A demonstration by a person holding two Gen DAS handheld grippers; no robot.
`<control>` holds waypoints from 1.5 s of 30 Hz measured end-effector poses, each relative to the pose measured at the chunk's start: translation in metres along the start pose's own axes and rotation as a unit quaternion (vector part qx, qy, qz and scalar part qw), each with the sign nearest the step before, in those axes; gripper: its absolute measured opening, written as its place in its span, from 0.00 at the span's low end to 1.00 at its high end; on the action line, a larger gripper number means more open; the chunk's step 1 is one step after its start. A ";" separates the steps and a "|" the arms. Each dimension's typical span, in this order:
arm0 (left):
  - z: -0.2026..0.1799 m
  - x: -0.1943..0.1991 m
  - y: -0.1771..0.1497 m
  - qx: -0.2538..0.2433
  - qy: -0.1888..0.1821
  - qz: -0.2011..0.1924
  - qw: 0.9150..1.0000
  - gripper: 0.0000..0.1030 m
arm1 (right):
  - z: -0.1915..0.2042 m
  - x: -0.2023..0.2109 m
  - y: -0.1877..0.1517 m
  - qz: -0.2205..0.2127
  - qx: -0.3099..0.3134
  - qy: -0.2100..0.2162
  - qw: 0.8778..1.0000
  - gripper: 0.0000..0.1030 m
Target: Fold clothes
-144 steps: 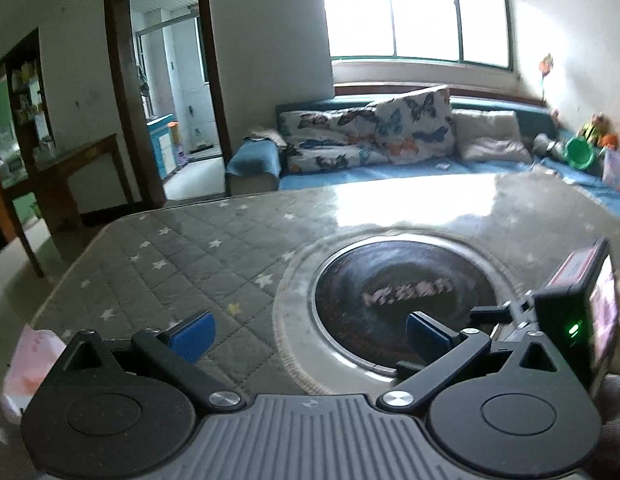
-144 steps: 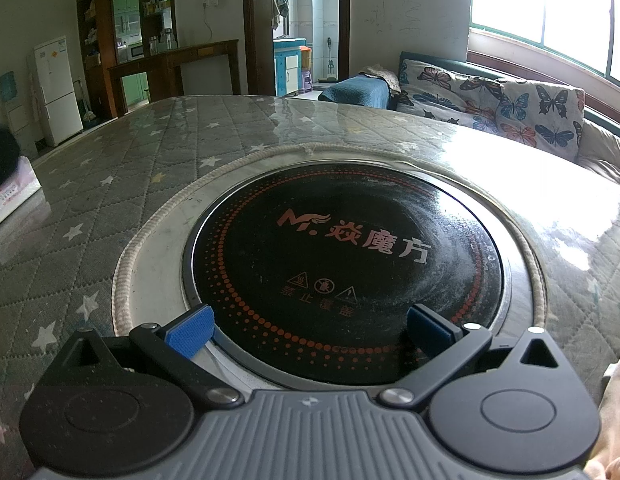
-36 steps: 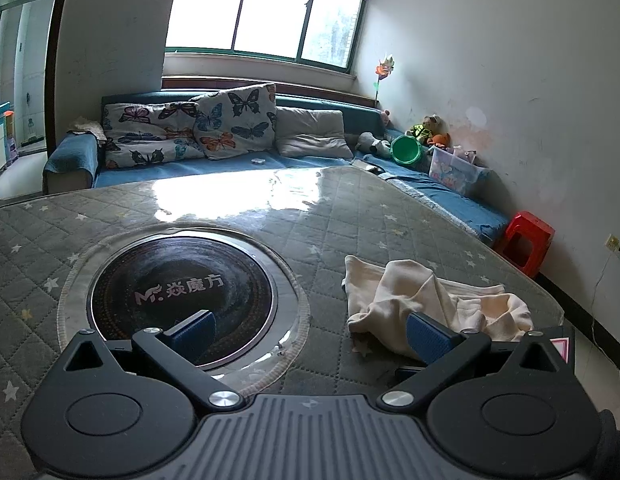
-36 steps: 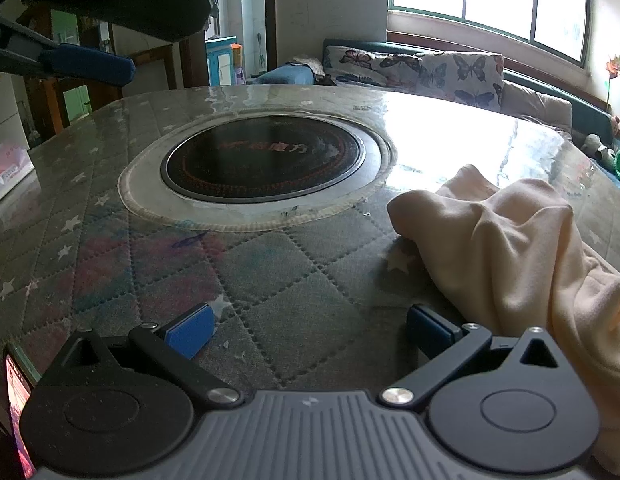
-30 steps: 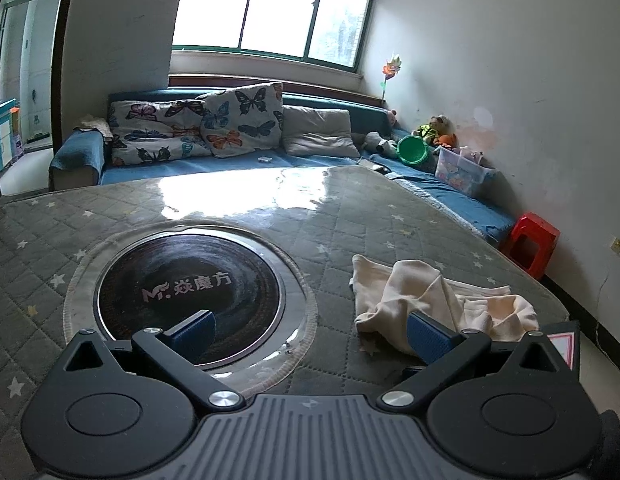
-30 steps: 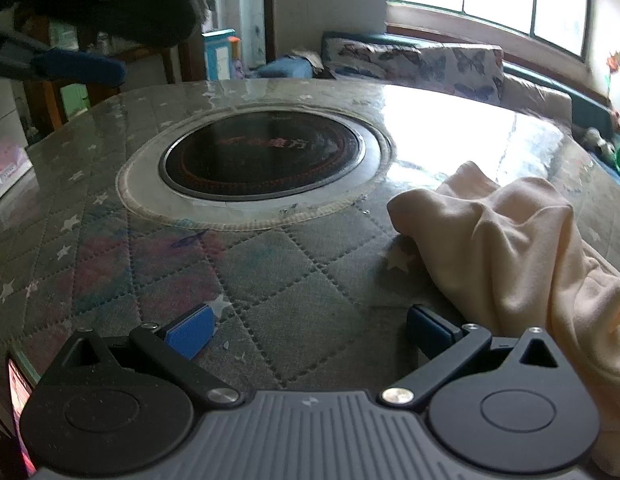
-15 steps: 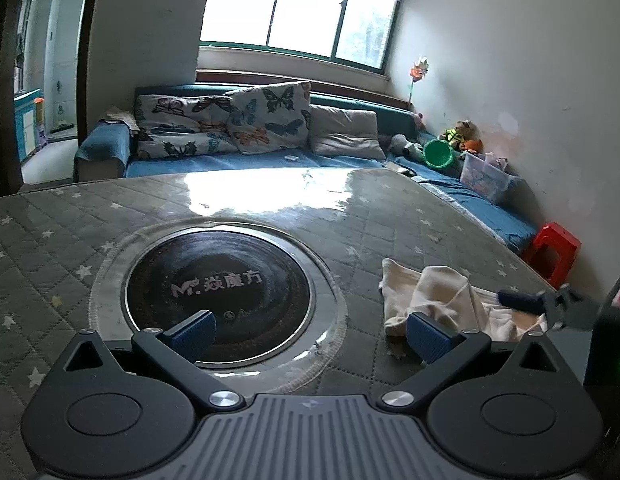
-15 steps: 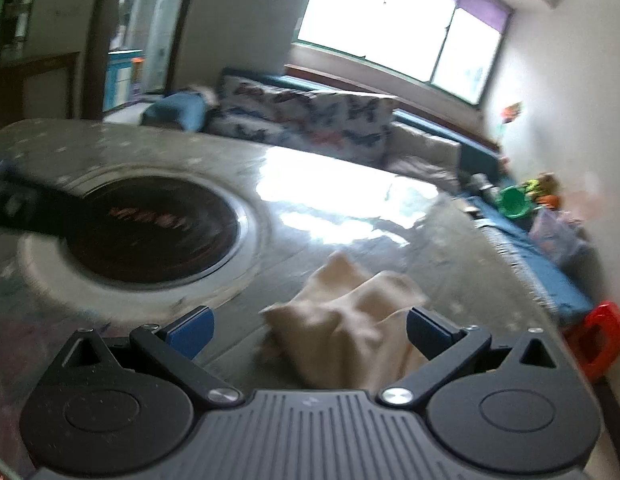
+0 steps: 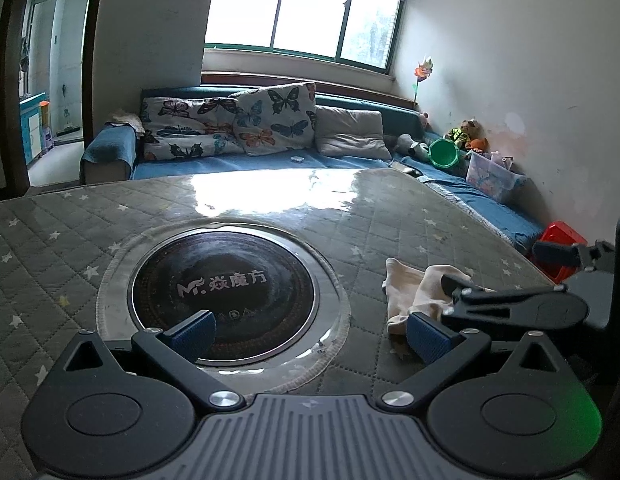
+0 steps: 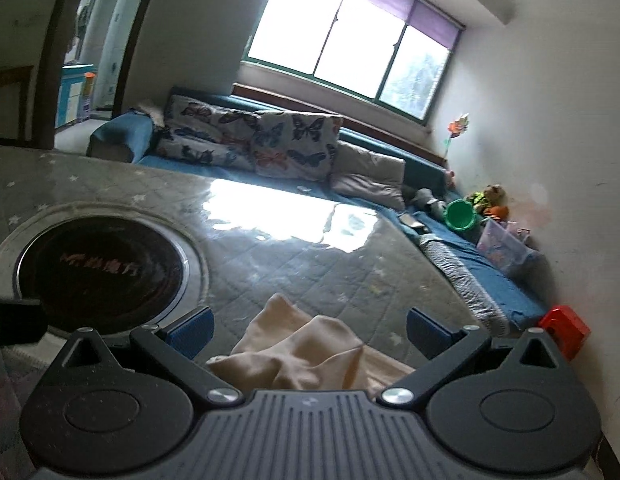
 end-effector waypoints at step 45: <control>-0.008 0.004 0.004 -0.008 -0.002 -0.007 1.000 1.00 | -0.031 0.030 0.032 -0.046 -0.041 -0.067 0.996 1.00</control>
Point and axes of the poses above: each gripper's, at about its wrist camera, not at the fingertips, and x roughly against the way its jaws point, z to its left, y to its top, the point moved 8 cm from there along -x, roughly the way its jaws point
